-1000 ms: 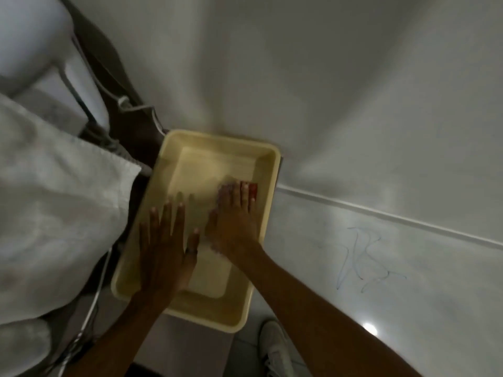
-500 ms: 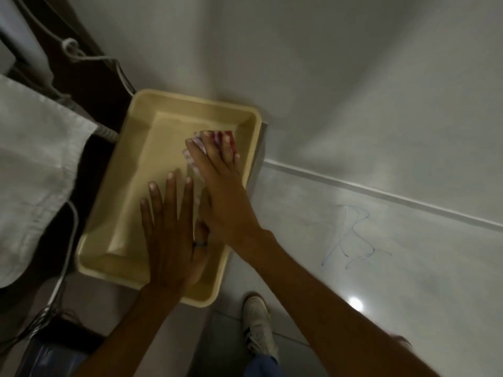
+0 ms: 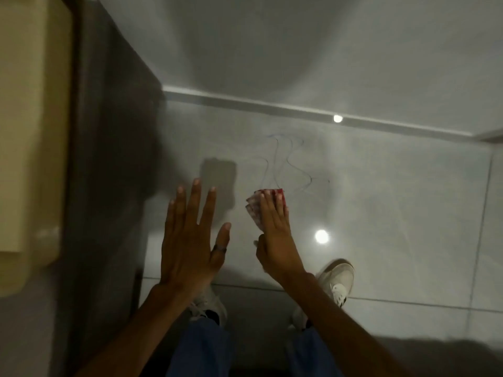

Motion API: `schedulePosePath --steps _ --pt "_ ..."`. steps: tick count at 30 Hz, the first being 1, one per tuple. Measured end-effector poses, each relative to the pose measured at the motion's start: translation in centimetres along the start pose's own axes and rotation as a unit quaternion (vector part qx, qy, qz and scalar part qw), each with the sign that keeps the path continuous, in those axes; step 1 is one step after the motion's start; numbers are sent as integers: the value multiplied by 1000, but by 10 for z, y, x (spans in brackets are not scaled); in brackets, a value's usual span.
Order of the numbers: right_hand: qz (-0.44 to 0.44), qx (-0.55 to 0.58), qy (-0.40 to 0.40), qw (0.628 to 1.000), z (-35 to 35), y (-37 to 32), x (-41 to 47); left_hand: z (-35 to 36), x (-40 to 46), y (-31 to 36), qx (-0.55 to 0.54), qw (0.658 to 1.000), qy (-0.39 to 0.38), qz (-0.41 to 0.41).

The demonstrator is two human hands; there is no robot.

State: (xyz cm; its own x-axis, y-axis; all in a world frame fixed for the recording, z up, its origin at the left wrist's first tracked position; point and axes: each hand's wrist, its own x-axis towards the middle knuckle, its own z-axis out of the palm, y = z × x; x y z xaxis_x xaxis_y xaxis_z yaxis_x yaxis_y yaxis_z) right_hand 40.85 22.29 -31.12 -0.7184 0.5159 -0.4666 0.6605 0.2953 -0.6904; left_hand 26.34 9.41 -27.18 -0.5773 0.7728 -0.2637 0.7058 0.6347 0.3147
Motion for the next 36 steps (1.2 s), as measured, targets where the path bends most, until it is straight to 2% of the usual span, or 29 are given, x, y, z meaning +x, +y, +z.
schedulePosePath --steps 4,9,13,15,18,20,21,24,25,27,28,29,31,32,34,35,36 --pt "46 -21 28 998 25 87 8 88 11 -10 15 998 -61 -4" --pt "85 -56 140 985 45 169 29 178 39 -32 36 996 -75 -17" --pt "64 -93 195 974 41 225 63 232 80 -57 73 996 -50 -4" --pt "51 -121 212 968 30 252 82 254 101 -67 72 997 -24 -33" --pt "39 -172 175 969 18 282 103 281 116 -72 49 993 19 -107" --pt "43 -220 177 958 12 297 111 295 118 -74 56 990 56 -120" --pt "59 -230 203 950 8 304 117 300 118 -76 62 988 76 -117" --pt "218 -178 320 905 -7 305 138 309 117 -83 80 984 115 -110" --pt "207 -191 314 907 -8 300 142 310 118 -85 84 983 122 -106" --pt "47 -270 222 936 -2 298 142 312 118 -86 84 983 131 -101" --pt "-18 -296 187 937 -2 300 141 312 118 -85 84 982 135 -98" --pt "-15 -294 184 938 -3 301 142 312 118 -84 85 982 138 -98" --pt "83 -265 236 931 0 292 143 312 117 -85 83 982 140 -100" --pt "87 -272 236 929 5 286 142 311 117 -84 82 982 141 -99" --pt "-19 -321 179 930 17 280 140 312 118 -83 84 981 146 -96" --pt "-27 -320 173 931 19 278 143 312 118 -83 85 980 147 -99" --pt "20 -295 196 935 20 274 146 312 118 -84 86 980 147 -101"
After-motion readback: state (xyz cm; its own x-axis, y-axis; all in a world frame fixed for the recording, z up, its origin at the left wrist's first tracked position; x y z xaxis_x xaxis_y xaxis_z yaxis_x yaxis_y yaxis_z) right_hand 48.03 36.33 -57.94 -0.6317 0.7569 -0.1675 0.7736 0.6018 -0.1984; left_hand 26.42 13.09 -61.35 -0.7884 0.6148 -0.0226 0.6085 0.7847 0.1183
